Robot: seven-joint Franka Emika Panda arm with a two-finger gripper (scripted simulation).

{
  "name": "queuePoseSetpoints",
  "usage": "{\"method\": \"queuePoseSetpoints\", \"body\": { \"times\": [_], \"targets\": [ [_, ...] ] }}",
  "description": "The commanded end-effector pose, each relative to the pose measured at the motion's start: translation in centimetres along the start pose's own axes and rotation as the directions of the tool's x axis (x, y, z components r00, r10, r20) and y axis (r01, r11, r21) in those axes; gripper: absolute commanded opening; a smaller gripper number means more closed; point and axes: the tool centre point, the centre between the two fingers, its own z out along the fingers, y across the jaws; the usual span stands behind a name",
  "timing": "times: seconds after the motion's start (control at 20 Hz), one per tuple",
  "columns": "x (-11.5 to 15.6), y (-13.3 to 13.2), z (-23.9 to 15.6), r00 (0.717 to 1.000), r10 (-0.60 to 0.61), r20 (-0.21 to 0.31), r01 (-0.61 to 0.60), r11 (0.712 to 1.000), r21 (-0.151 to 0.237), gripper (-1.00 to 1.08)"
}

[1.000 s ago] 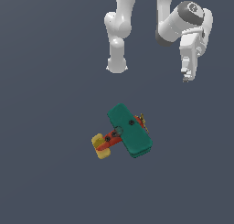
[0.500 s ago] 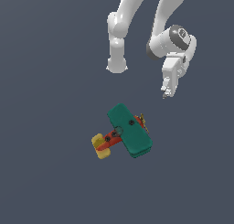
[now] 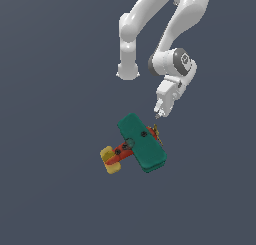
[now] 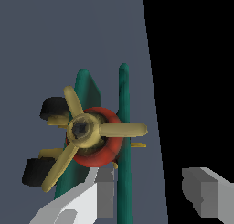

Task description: Pick up the object and move it to a goal position.

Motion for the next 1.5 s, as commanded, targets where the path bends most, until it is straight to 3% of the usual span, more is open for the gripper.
{"method": "queuePoseSetpoints", "body": {
  "times": [0.0,0.55,1.45],
  "targets": [
    [-1.5,-0.7,1.4,1.0,-0.021,0.022,0.021,1.0,-0.012,0.28],
    [-5.1,-1.9,4.3,0.995,-0.067,0.077,0.07,0.997,-0.038,0.28],
    [-5.4,-1.8,4.4,0.994,-0.077,0.074,0.081,0.995,-0.056,0.28]
  ]
}}
